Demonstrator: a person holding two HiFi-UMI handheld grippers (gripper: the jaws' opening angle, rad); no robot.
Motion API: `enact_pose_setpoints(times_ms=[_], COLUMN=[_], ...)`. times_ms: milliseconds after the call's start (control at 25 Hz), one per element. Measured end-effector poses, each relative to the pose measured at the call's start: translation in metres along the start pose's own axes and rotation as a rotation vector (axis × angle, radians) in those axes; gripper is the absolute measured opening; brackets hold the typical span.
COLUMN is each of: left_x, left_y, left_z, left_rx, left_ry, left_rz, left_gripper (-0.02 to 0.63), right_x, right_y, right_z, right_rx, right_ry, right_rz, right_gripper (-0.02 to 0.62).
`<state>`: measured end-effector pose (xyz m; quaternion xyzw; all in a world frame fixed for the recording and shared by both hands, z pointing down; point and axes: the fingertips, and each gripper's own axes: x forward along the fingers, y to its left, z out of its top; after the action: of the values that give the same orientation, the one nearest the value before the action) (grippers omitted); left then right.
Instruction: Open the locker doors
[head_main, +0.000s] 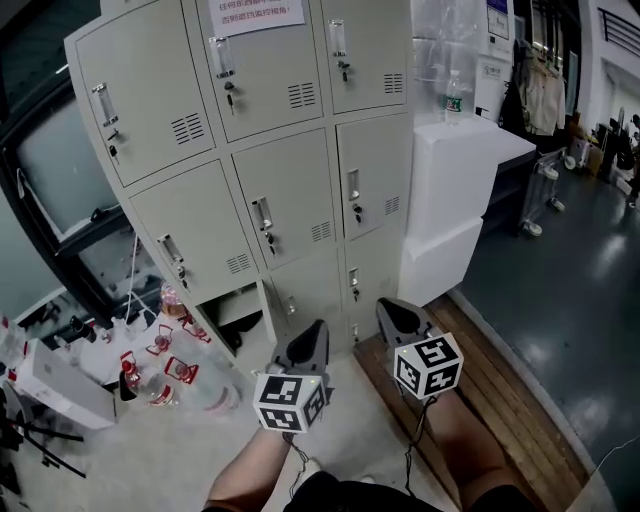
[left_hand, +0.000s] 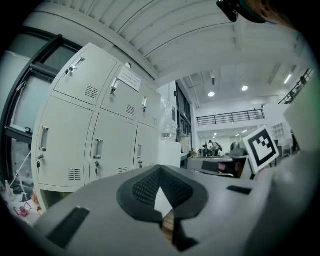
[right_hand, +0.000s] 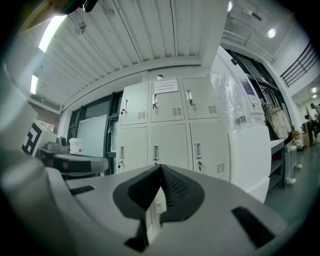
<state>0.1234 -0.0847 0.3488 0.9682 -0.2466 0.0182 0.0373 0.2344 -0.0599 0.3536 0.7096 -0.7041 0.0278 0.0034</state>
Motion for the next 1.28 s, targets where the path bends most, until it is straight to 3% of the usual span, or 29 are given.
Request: enact_pose_setpoints(times_ms=[600,1280], left_x=[0.056,0.150], left_y=[-0.011,0.054], left_z=[-0.007,0.000], left_rx=[-0.002,-0.015], left_ry=[0.015,0.012], left_rz=[-0.005,-0.006], left_gripper=[0.000,0.000], right_x=[0.019,0.130], right_y=[-0.036,-0.091], right_z=[-0.002,0.004], right_rx=[0.005,0.027], right_ry=[0.011,0.014], right_rz=[0.019,0.017], right_gripper=[0.002,0.002])
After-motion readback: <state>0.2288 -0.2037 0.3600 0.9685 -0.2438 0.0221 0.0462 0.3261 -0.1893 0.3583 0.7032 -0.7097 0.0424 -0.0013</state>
